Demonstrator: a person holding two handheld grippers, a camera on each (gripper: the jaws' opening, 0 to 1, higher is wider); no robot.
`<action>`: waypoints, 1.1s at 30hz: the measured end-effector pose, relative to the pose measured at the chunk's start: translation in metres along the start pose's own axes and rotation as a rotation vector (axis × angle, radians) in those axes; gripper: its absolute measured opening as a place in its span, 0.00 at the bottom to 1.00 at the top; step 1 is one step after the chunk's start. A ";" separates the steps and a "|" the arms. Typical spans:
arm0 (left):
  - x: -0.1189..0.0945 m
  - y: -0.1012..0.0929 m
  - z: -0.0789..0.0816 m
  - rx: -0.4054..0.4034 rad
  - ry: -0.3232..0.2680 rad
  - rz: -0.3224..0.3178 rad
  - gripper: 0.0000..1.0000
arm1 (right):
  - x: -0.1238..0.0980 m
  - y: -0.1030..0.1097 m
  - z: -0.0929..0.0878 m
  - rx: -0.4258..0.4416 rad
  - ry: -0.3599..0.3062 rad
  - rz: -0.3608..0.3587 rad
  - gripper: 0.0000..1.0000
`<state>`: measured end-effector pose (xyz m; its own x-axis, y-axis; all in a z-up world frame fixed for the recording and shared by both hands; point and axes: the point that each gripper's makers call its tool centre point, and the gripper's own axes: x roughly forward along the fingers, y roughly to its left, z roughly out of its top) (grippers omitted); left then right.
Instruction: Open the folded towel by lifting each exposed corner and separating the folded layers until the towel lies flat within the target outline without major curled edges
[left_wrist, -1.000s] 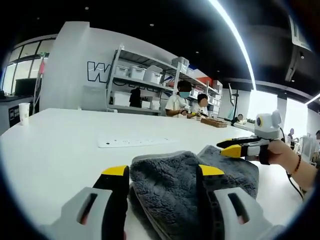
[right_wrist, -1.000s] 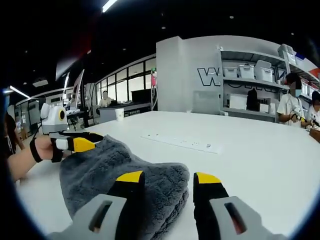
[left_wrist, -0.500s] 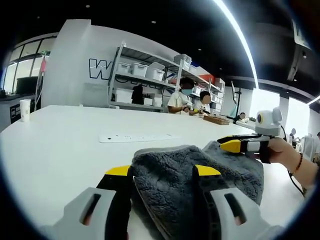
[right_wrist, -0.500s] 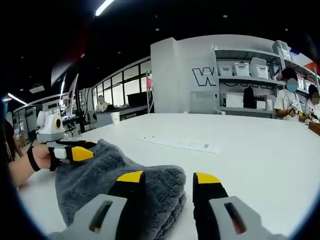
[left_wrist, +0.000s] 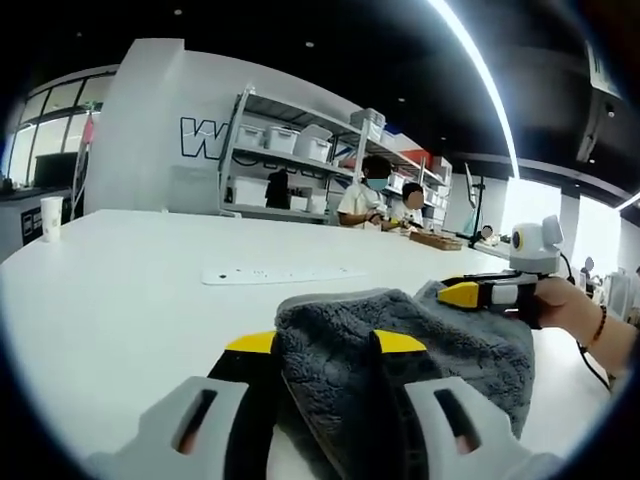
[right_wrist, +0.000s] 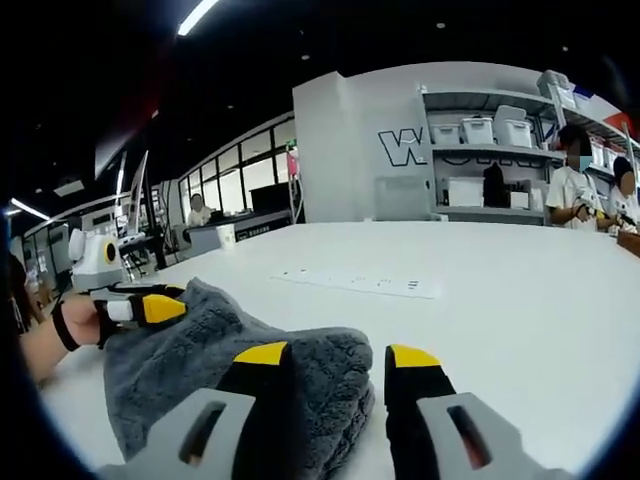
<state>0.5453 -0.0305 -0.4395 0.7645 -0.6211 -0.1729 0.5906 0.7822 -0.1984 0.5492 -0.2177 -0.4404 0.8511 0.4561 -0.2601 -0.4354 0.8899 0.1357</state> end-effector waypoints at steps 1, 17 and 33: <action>0.000 0.001 -0.001 -0.001 0.001 0.001 0.32 | 0.000 0.000 0.000 0.002 0.000 0.002 0.32; 0.001 0.004 -0.002 -0.051 -0.012 0.004 0.17 | 0.001 0.000 -0.003 0.040 0.003 0.007 0.16; -0.001 0.009 -0.003 -0.134 -0.016 -0.003 0.04 | -0.006 -0.005 -0.004 0.098 -0.022 -0.006 0.06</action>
<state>0.5491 -0.0228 -0.4435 0.7674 -0.6217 -0.1569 0.5540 0.7661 -0.3260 0.5452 -0.2243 -0.4433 0.8603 0.4499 -0.2400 -0.4007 0.8876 0.2272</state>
